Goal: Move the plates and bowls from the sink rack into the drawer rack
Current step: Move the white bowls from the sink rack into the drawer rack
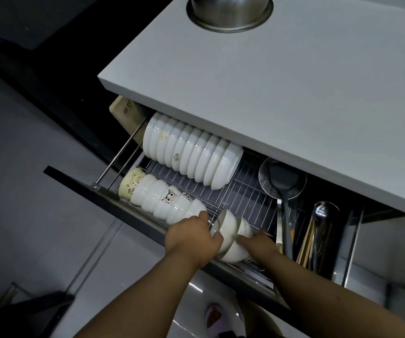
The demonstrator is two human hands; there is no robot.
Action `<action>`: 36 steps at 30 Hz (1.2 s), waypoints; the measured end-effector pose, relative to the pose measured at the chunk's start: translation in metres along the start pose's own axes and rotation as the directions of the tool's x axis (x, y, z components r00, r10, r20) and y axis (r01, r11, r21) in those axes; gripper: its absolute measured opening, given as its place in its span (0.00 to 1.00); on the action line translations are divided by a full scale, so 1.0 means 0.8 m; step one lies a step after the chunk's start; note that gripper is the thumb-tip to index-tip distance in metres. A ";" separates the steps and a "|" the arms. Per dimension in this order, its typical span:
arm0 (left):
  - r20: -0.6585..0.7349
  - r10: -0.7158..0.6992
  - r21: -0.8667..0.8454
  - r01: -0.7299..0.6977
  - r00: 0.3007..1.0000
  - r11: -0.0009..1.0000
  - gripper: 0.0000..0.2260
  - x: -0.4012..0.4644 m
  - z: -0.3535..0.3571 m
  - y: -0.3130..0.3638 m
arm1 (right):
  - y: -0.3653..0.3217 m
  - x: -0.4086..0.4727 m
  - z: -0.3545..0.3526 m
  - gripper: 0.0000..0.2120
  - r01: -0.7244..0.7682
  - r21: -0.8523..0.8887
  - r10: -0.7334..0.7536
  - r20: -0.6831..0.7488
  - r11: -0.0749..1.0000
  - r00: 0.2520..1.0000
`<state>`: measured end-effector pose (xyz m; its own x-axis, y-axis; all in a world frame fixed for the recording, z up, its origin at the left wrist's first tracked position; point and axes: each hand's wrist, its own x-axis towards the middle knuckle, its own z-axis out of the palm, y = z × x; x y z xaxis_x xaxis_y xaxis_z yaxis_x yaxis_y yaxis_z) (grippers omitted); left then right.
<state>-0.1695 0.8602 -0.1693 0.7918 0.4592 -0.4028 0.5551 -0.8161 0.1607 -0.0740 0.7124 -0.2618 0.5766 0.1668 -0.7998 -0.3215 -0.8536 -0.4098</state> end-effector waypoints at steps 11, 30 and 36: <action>0.010 -0.006 -0.042 0.006 1.000 0.999 0.19 -0.010 -0.013 0.004 | 0.016 -0.063 -0.057 0.12 0.198 0.066 -0.184 -0.181 0.978 0.966; 0.008 0.319 -0.370 -0.293 0.948 0.882 0.09 -0.068 -0.016 0.155 | 0.156 -0.239 -0.200 0.12 0.338 0.264 -0.102 -0.633 0.904 0.767; -0.049 0.476 -0.319 -0.465 0.878 0.826 0.05 -0.103 -0.022 0.253 | 0.212 -0.265 -0.245 0.12 0.390 0.303 -0.074 -0.700 0.870 0.710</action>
<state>-0.1183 0.6635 -0.0879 0.9719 0.0321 -0.2332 0.1714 -0.7755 0.6076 -0.1039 0.4352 -0.0757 0.9593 -0.1638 -0.2301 -0.2823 -0.5279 -0.8010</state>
